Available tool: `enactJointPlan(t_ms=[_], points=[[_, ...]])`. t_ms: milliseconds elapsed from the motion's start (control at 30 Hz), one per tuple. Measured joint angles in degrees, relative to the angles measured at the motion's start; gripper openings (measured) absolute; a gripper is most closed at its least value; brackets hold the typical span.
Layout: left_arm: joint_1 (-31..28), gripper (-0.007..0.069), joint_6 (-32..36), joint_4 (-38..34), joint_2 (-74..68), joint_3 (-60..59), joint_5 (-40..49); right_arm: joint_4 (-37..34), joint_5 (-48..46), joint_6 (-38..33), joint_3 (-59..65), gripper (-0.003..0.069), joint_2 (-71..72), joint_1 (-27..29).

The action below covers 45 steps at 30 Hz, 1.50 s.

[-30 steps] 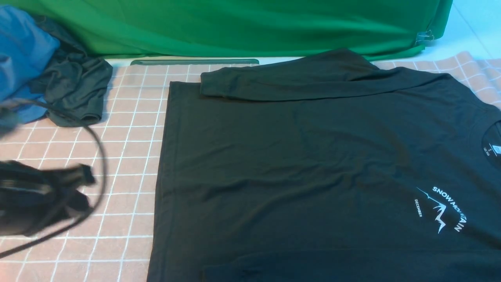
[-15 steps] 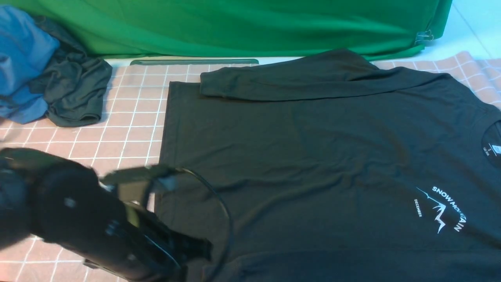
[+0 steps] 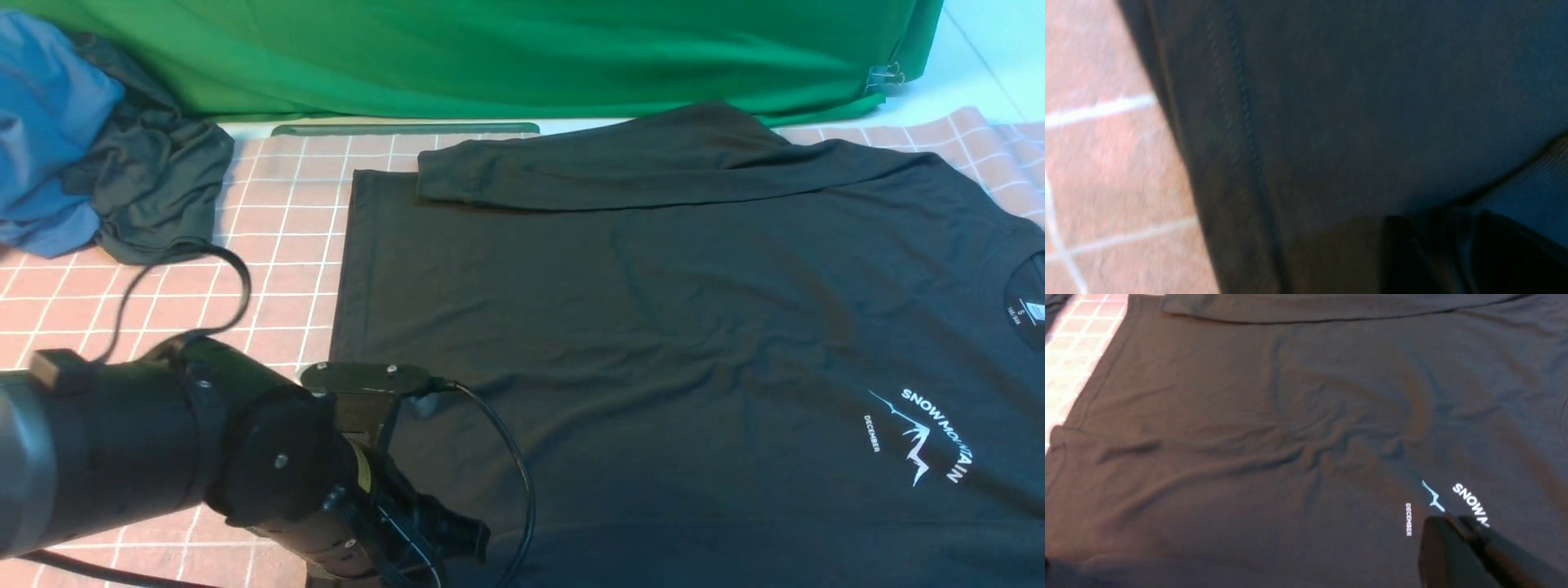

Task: Fold a long-sleeved shirt over a pink coffee tablecloth.
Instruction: 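Grasp the left edge of the dark T-shirt lying flat on the table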

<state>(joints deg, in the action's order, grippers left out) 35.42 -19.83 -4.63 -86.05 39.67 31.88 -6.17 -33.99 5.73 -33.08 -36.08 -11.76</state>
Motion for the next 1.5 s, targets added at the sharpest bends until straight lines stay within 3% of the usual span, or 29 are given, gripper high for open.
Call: enactJointPlan(t_ms=[200,467,700,1067,1167,1367,1500], points=[[1.2,0.0484,0.9,1.4,-0.2,0.0,-1.8,-0.1,0.9,0.0,0.5,0.0041,0.0,0.0],[1.2,0.0492,3.6,1.7,-0.2,0.0,-4.0,-0.1,2.8,0.0,0.5,0.0041,0.0,0.0],[1.2,0.0380,5.4,1.7,-0.3,0.0,-3.9,-0.1,3.0,0.0,0.5,0.0041,0.0,0.0],[1.2,0.0369,6.8,1.2,-3.5,0.5,-3.1,-0.1,3.1,0.0,0.5,0.0043,0.0,0.0],[1.2,0.0332,8.4,1.2,-3.5,0.5,-3.1,-0.1,3.1,0.0,0.5,0.0043,0.0,0.0],[1.2,0.0066,10.0,0.8,-3.5,0.5,-2.8,-0.1,3.0,0.0,0.6,0.0045,0.0,0.0],[1.2,0.0030,10.2,0.8,-2.8,2.4,2.1,-0.1,3.0,0.0,0.7,0.0045,0.0,0.0]])
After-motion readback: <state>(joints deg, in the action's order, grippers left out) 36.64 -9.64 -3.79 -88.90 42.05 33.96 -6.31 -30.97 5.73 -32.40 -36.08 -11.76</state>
